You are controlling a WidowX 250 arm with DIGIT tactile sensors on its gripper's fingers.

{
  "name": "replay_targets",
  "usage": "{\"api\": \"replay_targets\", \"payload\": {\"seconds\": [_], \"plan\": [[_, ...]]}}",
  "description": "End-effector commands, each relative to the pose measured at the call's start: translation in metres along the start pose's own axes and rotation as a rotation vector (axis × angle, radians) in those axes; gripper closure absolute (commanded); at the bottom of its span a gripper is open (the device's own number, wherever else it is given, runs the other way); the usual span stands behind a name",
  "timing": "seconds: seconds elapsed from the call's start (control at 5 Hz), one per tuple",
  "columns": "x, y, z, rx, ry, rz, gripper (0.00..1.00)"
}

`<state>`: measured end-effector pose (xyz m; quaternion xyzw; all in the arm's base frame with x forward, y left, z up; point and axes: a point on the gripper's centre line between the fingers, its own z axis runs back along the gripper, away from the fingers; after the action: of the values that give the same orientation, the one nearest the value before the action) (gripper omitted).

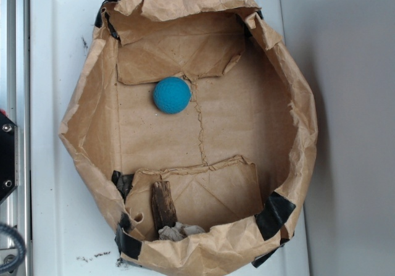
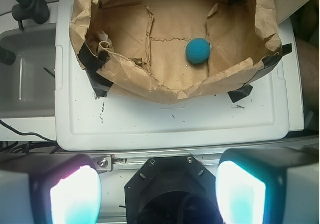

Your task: Grab the blue ball.

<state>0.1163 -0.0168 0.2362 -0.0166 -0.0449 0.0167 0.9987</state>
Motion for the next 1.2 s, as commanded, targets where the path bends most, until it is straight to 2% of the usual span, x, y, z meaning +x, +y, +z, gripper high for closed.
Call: {"api": "replay_targets", "payload": {"seconds": [0.0,0.4,0.6,0.8,1.0], "plan": [[0.0,0.0,0.0,0.0,0.0,0.0,0.0],[0.099,0.029,-0.015,-0.04,-0.023,0.113,0.0],[0.148,0.026,-0.02,-0.032,-0.052,0.137,0.0],[0.181,0.024,-0.025,-0.047,-0.053,0.161,0.0],[0.185,0.031,-0.03,-0.047,-0.076,0.176,0.0]]}}
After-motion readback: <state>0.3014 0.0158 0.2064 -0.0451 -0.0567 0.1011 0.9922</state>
